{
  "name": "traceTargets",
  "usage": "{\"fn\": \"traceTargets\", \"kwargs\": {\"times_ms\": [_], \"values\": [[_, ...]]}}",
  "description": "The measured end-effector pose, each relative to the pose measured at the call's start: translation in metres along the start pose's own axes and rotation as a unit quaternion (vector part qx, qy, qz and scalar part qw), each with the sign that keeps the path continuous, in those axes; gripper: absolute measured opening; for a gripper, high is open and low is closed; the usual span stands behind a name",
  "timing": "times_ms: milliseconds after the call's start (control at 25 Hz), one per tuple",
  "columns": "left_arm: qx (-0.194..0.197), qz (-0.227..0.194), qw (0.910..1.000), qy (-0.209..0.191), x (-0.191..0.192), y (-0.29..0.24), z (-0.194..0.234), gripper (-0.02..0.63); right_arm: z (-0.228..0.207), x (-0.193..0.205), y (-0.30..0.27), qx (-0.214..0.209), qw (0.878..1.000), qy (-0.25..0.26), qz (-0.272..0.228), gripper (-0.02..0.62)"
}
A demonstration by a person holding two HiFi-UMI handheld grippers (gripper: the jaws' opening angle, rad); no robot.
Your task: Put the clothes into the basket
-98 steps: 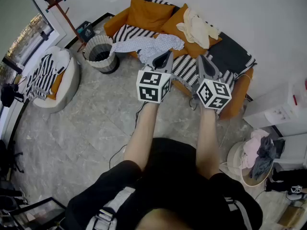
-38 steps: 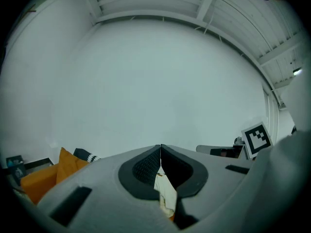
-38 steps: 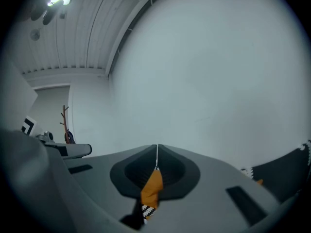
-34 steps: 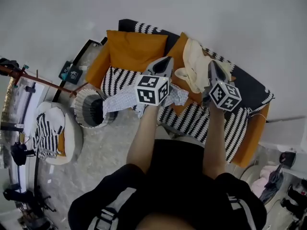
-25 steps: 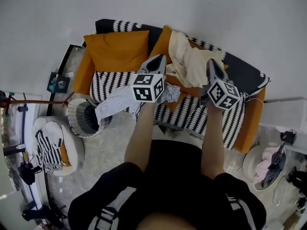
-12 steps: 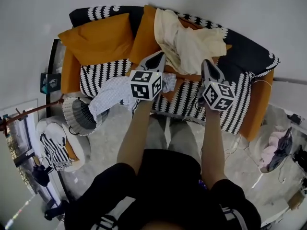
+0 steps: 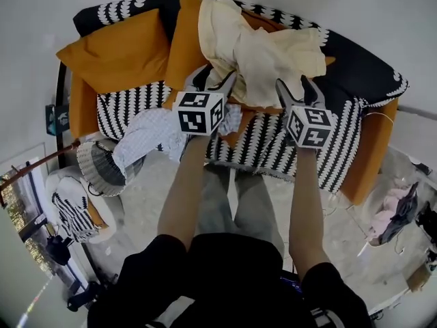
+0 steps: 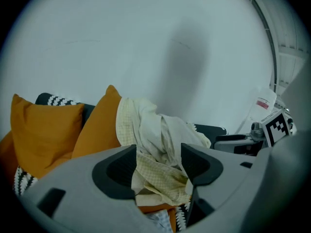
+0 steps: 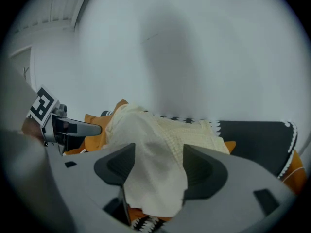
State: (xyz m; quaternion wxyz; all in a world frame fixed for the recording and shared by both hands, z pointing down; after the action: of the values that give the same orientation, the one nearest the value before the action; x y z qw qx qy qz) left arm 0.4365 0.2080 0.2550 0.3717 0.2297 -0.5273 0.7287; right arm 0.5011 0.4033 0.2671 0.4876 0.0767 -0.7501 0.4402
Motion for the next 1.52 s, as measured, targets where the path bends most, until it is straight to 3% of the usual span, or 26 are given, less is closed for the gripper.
{"fn": "traceTargets", "kwargs": {"times_ms": [200,520,600,680,760,920,1200,1520], "values": [[-0.008,0.030,0.9994,0.017,0.023,-0.041,0.013,0.291,-0.026,0.009,-0.045,0.052,0.996,0.057,0.043,0.299],[-0.032,0.021,0.9984,0.042,0.043,-0.079,0.021,0.290,-0.022,0.027,-0.081,0.032,0.997,0.048,0.052,0.298],[-0.029,0.020,0.9987,0.037,0.042,-0.087,0.018,0.287,-0.019,0.032,-0.082,0.025,0.996,0.056,0.064,0.231],[-0.028,0.021,0.9990,0.028,0.042,-0.085,0.015,0.233,-0.013,0.036,-0.079,0.010,0.994,0.075,0.080,0.128],[-0.027,0.019,0.9990,0.029,0.042,-0.078,0.010,0.071,-0.005,0.038,-0.074,-0.015,0.993,0.075,0.090,0.086],[-0.018,0.014,0.9988,0.043,0.039,-0.053,-0.004,0.057,0.009,0.037,-0.051,-0.048,0.994,0.041,0.086,0.066],[-0.033,-0.049,0.9963,0.062,0.028,0.031,-0.018,0.054,0.053,0.007,0.010,-0.065,0.997,-0.023,0.026,0.061],[-0.082,-0.123,0.9836,0.103,0.029,0.154,0.010,0.054,0.156,-0.032,0.046,-0.122,0.992,-0.010,-0.015,0.061]]}}
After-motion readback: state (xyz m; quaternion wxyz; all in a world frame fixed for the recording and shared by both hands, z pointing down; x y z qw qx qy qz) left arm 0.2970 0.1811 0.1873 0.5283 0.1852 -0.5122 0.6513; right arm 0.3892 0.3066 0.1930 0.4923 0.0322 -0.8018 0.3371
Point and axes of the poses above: the fingertips, and each gripper's own axes: y backward along the fingers, z to its left, x out of its underside, the point moved 3 cm from there along y, backward along the fingers, and after that the axes turned 4 degrees about y, right-handed, at the moved point
